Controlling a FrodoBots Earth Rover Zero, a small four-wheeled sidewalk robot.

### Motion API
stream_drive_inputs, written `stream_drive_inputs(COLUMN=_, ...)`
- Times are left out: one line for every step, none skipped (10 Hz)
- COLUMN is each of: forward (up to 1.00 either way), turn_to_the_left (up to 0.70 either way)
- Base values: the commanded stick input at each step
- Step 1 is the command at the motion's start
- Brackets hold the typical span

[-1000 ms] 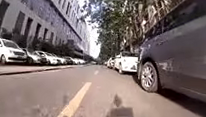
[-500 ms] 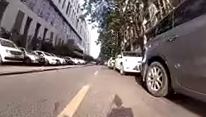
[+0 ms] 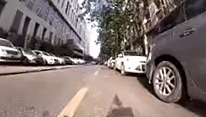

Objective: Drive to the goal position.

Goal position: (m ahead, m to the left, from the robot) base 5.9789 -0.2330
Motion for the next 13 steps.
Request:
stream_drive_inputs(forward=0.70, turn_to_the_left=-0.14)
stream_drive_inputs(forward=0.70, turn_to_the_left=-0.14)
stream_drive_inputs(forward=0.70, turn_to_the_left=-0.14)
stream_drive_inputs(forward=0.70, turn_to_the_left=-0.14)
stream_drive_inputs(forward=0.70, turn_to_the_left=-0.13)
stream_drive_inputs(forward=0.70, turn_to_the_left=-0.02)
stream_drive_inputs(forward=0.70, turn_to_the_left=0.00)
stream_drive_inputs(forward=0.70, turn_to_the_left=0.00)
stream_drive_inputs(forward=0.70, turn_to_the_left=0.00)
stream_drive_inputs(forward=0.70, turn_to_the_left=0.00)
stream_drive_inputs(forward=0.70, turn_to_the_left=0.00)
stream_drive_inputs(forward=0.70, turn_to_the_left=0.00)
stream_drive_inputs(forward=0.70, turn_to_the_left=0.00)
